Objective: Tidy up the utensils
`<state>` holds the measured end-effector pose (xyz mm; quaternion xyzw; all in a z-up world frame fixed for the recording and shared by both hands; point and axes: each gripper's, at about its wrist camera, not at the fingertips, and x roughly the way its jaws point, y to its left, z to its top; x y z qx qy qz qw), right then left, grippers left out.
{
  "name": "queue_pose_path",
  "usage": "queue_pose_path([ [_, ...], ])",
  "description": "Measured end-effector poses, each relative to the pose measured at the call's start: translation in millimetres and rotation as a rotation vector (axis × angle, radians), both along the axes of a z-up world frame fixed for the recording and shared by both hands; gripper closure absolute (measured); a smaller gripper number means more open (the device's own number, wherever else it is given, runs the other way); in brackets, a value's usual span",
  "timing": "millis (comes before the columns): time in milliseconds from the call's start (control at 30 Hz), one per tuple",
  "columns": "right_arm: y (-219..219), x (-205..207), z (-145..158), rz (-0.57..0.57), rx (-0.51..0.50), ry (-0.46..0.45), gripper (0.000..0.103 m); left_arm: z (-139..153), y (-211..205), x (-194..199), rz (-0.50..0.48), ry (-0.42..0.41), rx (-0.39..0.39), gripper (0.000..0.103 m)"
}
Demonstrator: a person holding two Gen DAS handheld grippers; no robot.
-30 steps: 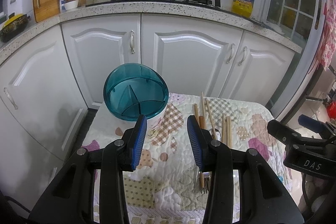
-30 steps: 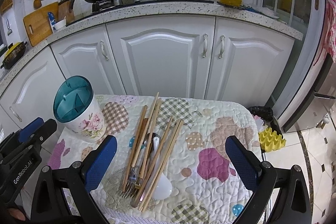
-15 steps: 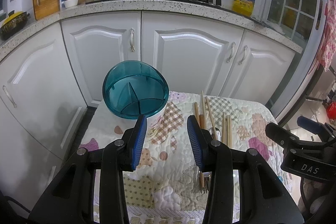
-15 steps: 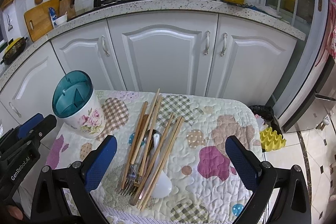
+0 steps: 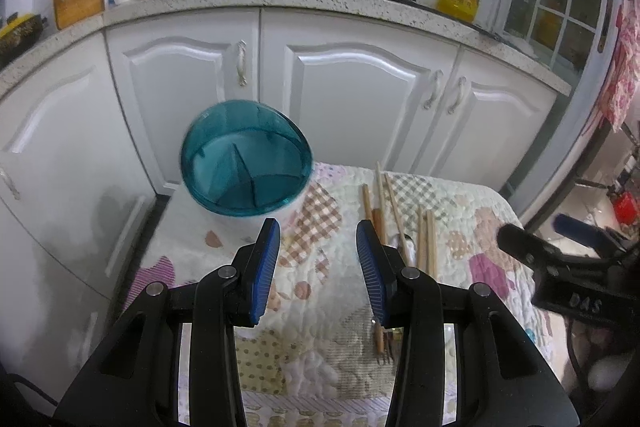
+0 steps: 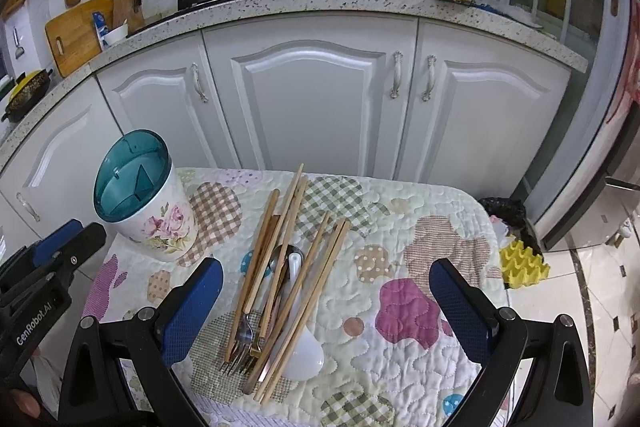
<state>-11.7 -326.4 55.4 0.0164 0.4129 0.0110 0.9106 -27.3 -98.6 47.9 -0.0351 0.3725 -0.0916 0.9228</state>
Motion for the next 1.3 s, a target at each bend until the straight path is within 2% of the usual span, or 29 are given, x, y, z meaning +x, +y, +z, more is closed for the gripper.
queue_pose_path([
  [100, -6.8, 13.5, -10.6, 0.040, 0.051, 0.022, 0.001, -6.1, -2.3, 2.1, -0.024, 0.022, -0.012, 0.064],
  [167, -9.4, 29.9, -20.8, 0.076, 0.060, 0.048, 0.007, -9.8, -5.4, 2.5, -0.036, 0.028, -0.001, 0.064],
  [233, -11.7, 48.3, -32.6, 0.110, 0.076, 0.078, 0.026, -13.5, -8.0, 4.5, -0.049, 0.040, 0.004, 0.064],
  [267, -12.8, 56.5, -38.7, 0.118, 0.094, 0.100, 0.030, -15.1, -9.2, 5.6, -0.056, 0.046, 0.006, 0.064],
  [333, -15.9, 80.8, -55.5, 0.138, 0.172, 0.159, 0.047, -17.9, -11.1, 7.3, -0.063, 0.053, 0.014, 0.064],
  [400, -13.8, 100.3, -69.8, 0.161, 0.220, 0.196, 0.054, -21.3, -12.7, 9.7, -0.072, 0.062, 0.022, 0.064],
  [500, -6.2, 125.9, -88.4, 0.180, 0.229, 0.236, 0.060, -27.7, -17.2, 13.8, -0.088, 0.075, 0.041, 0.064],
  [600, -2.4, 150.8, -108.8, 0.175, 0.250, 0.281, 0.073, -33.5, -21.2, 19.5, -0.101, 0.089, 0.051, 0.064],
  [767, -7.3, 179.4, -131.6, 0.151, 0.293, 0.336, 0.081, -42.6, -35.9, 35.4, -0.142, 0.108, 0.065, 0.064],
  [833, -11.2, 186.9, -139.2, 0.152, 0.337, 0.354, 0.093, -47.3, -42.4, 42.7, -0.153, 0.114, 0.077, 0.064],
  [900, -15.2, 187.9, -138.8, 0.160, 0.354, 0.353, 0.096, -53.8, -49.2, 51.2, -0.165, 0.132, 0.079, 0.064],
  [1167, -53.7, 158.5, -110.6, 0.167, 0.458, 0.298, 0.097, -75.6, -64.5, 83.3, -0.173, 0.218, 0.031, 0.064],
  [1300, -69.1, 143.2, -97.9, 0.157, 0.470, 0.268, 0.097, -74.7, -81.9, 94.0, -0.186, 0.201, 0.091, 0.064],
])
